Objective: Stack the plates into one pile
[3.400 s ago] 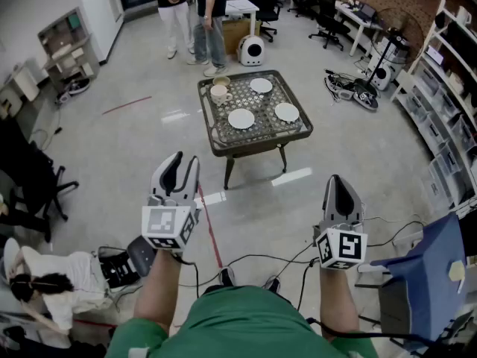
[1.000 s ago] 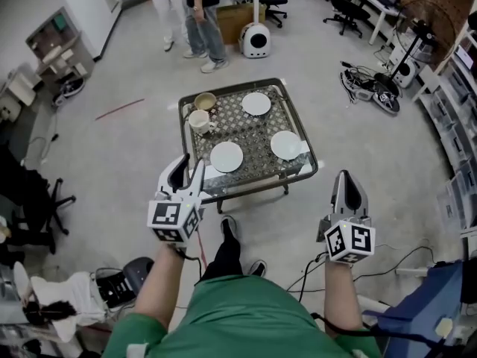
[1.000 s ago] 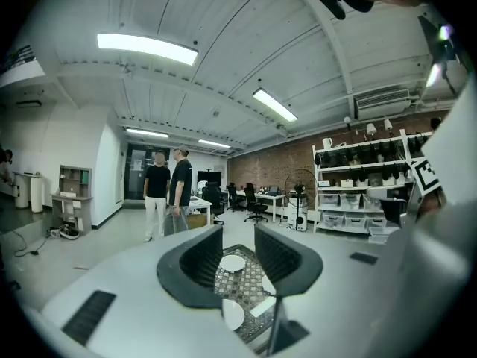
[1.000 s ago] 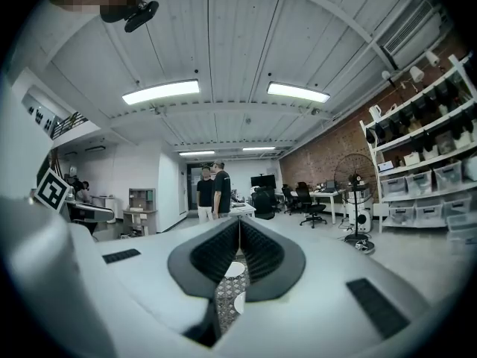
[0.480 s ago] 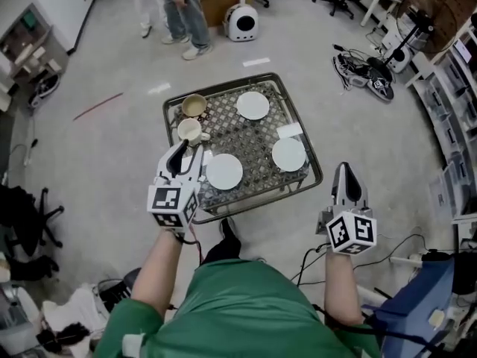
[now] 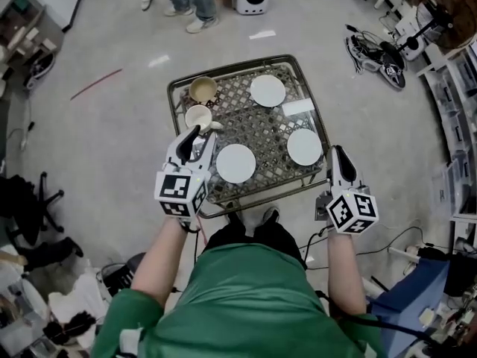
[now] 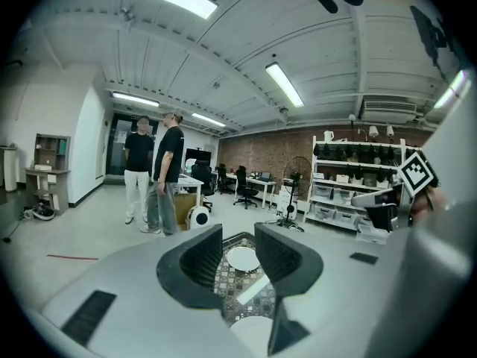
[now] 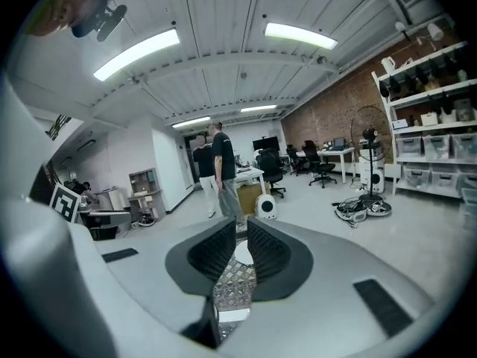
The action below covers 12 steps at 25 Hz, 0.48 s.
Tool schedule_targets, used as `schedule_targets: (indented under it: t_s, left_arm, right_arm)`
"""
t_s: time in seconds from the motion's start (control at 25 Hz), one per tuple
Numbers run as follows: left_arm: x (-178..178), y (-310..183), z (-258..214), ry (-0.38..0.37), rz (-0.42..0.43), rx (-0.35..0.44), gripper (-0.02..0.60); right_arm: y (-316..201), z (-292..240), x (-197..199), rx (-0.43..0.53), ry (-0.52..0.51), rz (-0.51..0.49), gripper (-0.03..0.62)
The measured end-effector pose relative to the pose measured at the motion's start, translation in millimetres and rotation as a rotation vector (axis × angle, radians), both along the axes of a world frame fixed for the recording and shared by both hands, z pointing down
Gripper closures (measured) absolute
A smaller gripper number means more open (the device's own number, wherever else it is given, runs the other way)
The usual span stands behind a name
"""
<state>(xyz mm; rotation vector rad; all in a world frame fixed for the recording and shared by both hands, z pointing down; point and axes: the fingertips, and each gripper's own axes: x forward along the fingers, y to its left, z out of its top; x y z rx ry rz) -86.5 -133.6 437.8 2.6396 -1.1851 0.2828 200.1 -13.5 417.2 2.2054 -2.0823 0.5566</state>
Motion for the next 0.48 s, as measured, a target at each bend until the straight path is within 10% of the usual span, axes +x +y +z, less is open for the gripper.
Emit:
schedule_targets:
  t_s: [0.48]
  left_arm:
    - [-6.6, 13.1, 115.0, -0.141, -0.096, -0.256, 0.437]
  right_arm:
    - [-72.8, 141.9, -48.2, -0.255, -0.172, -0.309, 0.522]
